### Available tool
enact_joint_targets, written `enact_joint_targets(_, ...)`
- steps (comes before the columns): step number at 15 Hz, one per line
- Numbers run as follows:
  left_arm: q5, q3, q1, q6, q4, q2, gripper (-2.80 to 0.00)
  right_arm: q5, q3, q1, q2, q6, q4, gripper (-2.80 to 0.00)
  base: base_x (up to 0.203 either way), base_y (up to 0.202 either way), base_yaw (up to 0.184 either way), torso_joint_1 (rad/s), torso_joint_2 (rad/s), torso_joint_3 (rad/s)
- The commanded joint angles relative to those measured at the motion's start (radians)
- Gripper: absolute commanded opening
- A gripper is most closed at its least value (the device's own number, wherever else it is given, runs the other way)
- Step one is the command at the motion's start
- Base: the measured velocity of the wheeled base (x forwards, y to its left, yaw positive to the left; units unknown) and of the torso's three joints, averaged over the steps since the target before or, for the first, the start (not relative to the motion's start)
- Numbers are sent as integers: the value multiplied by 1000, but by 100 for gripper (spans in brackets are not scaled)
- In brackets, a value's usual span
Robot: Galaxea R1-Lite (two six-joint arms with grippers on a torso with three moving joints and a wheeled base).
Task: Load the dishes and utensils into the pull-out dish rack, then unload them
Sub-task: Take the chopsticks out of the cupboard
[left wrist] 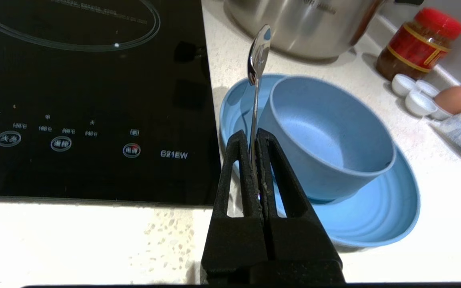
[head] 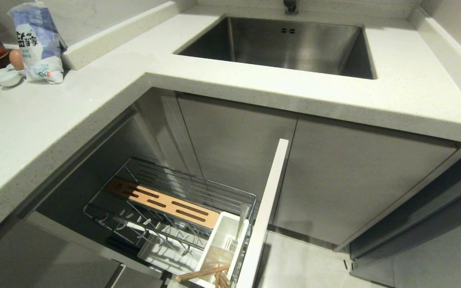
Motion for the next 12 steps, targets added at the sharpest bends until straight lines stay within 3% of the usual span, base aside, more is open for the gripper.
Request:
enact_joint_targets(1, -2, 6, 3, -4, 0, 8, -280, 0, 26, 0, -1, 1, -1, -280, 0, 0, 0, 0, 0, 0)
enact_joint_targets(7, -111, 21, 2, -8, 18, 25, -280, 0, 26, 0, -1, 1, -1, -280, 0, 0, 0, 0, 0, 0)
enact_joint_targets(12, -126, 21, 16, -39, -16, 39, -280, 0, 26, 0, -1, 1, -1, -280, 0, 0, 0, 0, 0, 0)
